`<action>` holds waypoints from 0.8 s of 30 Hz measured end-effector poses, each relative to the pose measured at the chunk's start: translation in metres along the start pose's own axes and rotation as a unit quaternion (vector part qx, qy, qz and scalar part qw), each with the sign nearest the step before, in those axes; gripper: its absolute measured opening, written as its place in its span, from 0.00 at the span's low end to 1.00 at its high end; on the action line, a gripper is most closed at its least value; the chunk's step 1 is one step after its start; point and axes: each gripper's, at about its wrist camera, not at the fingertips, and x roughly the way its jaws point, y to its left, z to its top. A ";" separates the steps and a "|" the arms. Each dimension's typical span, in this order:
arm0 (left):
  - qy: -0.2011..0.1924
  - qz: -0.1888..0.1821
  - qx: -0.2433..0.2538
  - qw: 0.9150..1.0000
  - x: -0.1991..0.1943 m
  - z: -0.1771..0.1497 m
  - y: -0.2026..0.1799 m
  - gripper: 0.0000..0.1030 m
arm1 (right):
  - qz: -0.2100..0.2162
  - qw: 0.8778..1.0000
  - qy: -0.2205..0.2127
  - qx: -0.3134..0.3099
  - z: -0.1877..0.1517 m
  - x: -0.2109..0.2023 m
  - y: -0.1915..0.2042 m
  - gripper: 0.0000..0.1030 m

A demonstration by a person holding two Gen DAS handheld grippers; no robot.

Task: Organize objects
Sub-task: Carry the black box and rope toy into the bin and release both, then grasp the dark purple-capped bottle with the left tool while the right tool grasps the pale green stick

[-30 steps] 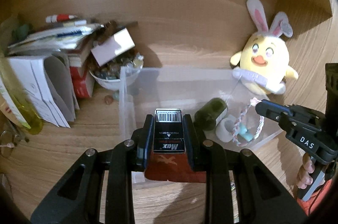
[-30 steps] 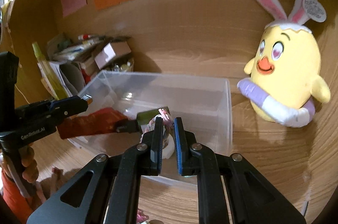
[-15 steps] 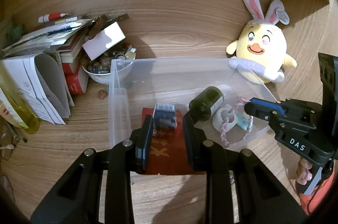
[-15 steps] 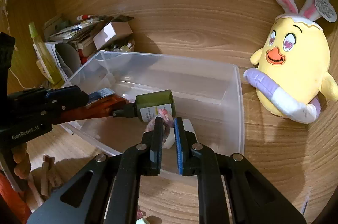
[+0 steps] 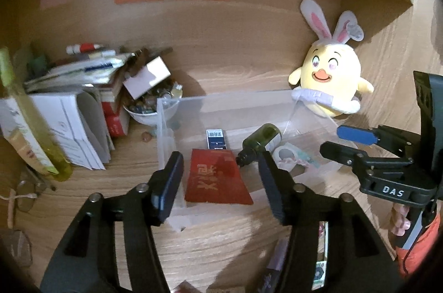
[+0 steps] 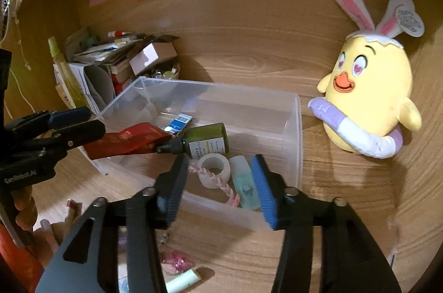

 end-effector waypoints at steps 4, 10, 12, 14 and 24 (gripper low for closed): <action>-0.009 0.001 0.002 1.000 -0.015 -0.004 -0.001 0.70 | 0.002 1.000 -0.013 0.006 -0.007 -0.017 -0.001 0.61; -0.004 0.007 0.005 1.000 -0.028 -0.015 0.000 0.75 | -0.019 0.999 -0.031 -0.011 -0.025 -0.036 0.006 0.73; 0.001 0.010 0.006 1.000 -0.030 -0.019 0.000 0.76 | -0.025 0.999 -0.030 -0.018 -0.031 -0.039 0.010 0.73; 0.005 0.012 0.008 1.000 -0.032 -0.024 0.000 0.77 | -0.022 0.999 -0.025 -0.022 -0.039 -0.041 0.014 0.75; 0.038 0.010 0.028 0.999 -0.027 -0.050 -0.008 0.77 | 0.023 0.999 0.036 0.015 -0.093 -0.029 0.022 0.77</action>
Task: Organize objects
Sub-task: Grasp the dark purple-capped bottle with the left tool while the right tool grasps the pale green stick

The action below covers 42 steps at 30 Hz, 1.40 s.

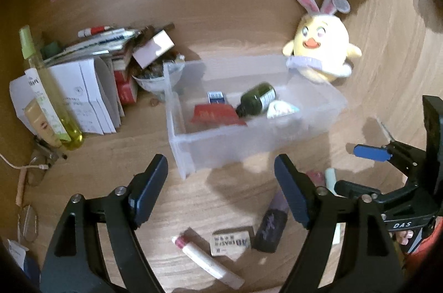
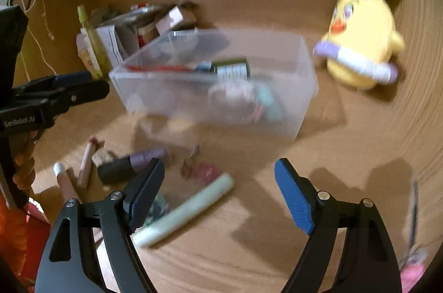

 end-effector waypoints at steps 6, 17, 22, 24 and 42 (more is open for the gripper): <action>0.032 -0.021 0.014 0.999 0.012 -0.019 -0.012 0.77 | -0.004 0.999 0.035 0.005 -0.012 0.013 0.002 0.77; 0.078 -0.051 0.013 0.996 0.033 -0.038 -0.024 0.77 | 0.003 0.998 0.062 0.025 -0.014 0.021 -0.009 0.57; 0.085 -0.061 0.015 0.994 0.036 -0.042 -0.026 0.77 | -0.031 0.997 0.064 -0.012 -0.016 0.021 -0.006 0.45; 0.087 -0.062 0.020 0.994 0.038 -0.042 -0.028 0.76 | -0.034 0.997 0.065 -0.018 -0.019 0.017 -0.007 0.42; 0.101 -0.066 0.046 0.992 0.049 -0.044 -0.046 0.31 | -0.035 0.998 0.047 0.009 -0.048 -0.012 0.003 0.44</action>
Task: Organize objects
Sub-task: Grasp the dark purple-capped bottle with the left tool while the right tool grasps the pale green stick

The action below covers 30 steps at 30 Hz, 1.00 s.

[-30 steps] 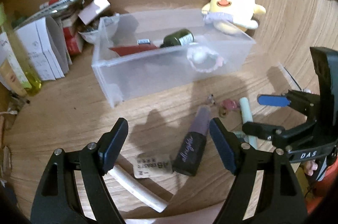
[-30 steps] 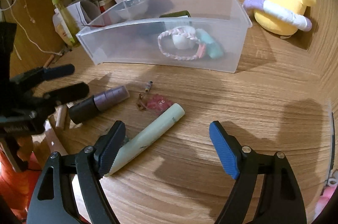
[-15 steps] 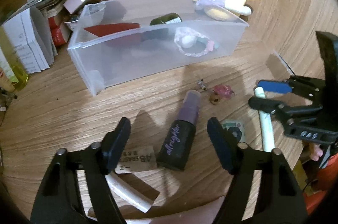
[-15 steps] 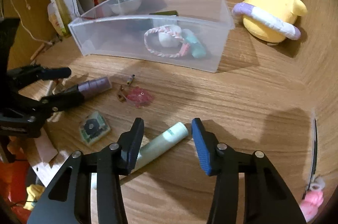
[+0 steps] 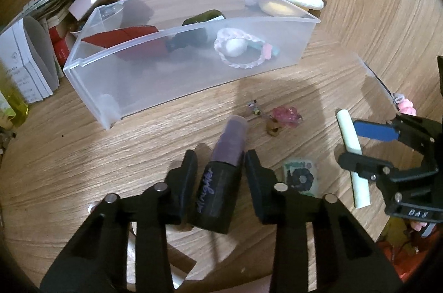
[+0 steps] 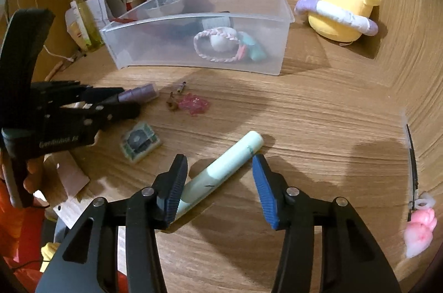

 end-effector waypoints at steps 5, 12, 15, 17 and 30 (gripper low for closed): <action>-0.002 -0.006 -0.003 1.000 0.001 0.001 0.001 0.25 | -0.017 0.999 -0.006 -0.036 -0.003 0.000 0.005 0.26; -0.021 -0.013 -0.018 1.000 -0.007 0.003 0.004 0.25 | -0.012 0.999 -0.003 -0.049 0.003 0.004 0.000 0.14; -0.036 -0.013 -0.020 0.999 -0.015 0.005 0.006 0.25 | -0.019 0.999 -0.010 -0.044 0.008 0.003 -0.005 0.14; -0.047 -0.009 -0.020 0.999 -0.022 0.007 0.006 0.25 | -0.013 0.999 -0.017 -0.036 0.013 0.001 -0.009 0.14; -0.107 -0.004 -0.038 0.993 -0.060 0.023 0.015 0.25 | -0.001 0.997 -0.081 -0.011 0.051 -0.023 -0.020 0.14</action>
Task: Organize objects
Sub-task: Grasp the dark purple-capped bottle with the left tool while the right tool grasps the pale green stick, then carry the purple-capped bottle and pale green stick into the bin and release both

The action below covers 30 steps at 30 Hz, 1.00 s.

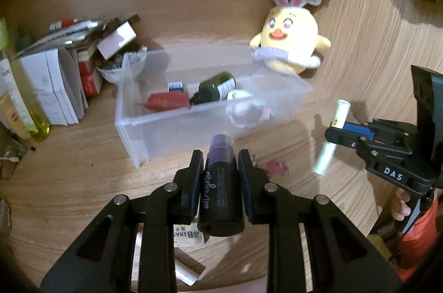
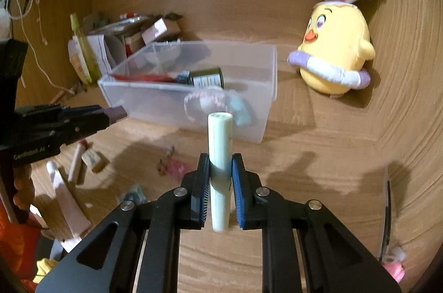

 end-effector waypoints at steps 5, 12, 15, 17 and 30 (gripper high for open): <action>-0.027 0.003 -0.004 1.000 -0.013 0.010 0.001 0.25 | 0.004 1.000 -0.023 0.007 0.015 -0.004 -0.003 0.14; -0.064 -0.001 -0.018 0.998 -0.027 0.026 0.007 0.25 | 0.001 0.998 -0.056 0.017 0.038 -0.012 -0.009 0.14; -0.074 0.002 -0.023 0.997 -0.029 0.032 0.010 0.25 | 0.000 0.997 -0.069 0.018 0.048 -0.016 -0.012 0.14; -0.081 0.002 -0.025 0.996 -0.030 0.036 0.012 0.25 | -0.003 0.997 -0.078 0.019 0.055 -0.019 -0.013 0.14; -0.083 0.028 -0.047 0.995 -0.016 0.057 0.040 0.25 | -0.035 0.996 -0.083 -0.002 0.088 0.003 -0.008 0.14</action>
